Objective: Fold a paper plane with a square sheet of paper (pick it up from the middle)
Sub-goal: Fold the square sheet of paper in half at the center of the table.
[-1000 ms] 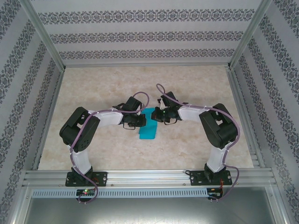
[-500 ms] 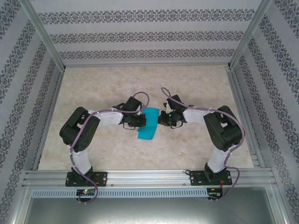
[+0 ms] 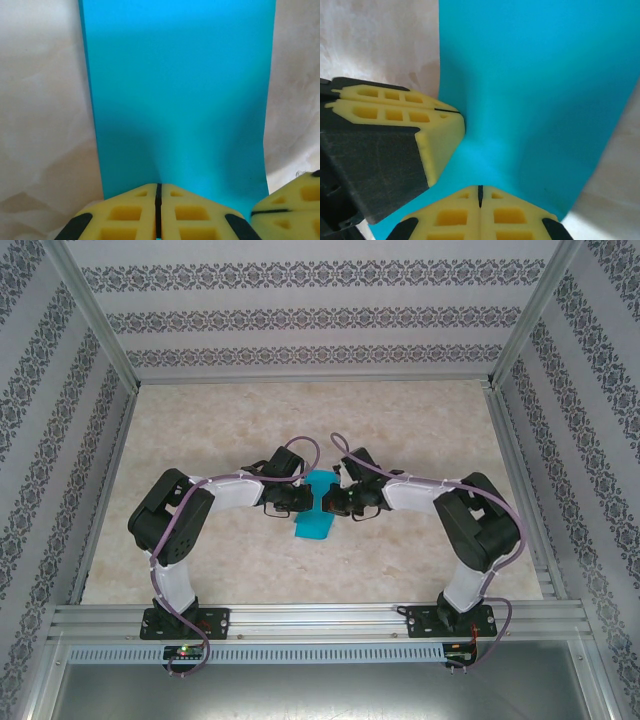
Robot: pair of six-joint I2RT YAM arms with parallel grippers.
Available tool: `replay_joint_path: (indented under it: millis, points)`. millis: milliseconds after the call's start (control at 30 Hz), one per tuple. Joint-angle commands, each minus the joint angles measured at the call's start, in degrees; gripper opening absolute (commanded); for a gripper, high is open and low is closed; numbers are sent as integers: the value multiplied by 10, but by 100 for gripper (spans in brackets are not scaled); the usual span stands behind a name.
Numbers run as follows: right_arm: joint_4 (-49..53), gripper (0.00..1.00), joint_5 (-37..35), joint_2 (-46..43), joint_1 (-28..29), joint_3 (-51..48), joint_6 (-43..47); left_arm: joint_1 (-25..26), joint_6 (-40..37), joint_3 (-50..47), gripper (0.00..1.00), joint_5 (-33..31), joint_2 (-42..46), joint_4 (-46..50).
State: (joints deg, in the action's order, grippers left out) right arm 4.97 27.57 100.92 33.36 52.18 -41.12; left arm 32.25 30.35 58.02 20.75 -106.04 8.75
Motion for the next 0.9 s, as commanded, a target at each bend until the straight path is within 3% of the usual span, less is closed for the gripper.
replay_joint_path:
  millis: [0,300,867]
  points:
    - [27,2,-4,21,1,17,17,1,-13,-34,11,-46,-44,110]
    - [70,2,9,31,4,6,50,1,-13,-34,11,-48,-47,111]
    - [96,2,0,-50,4,-87,65,1,-20,-17,11,-47,-56,122]
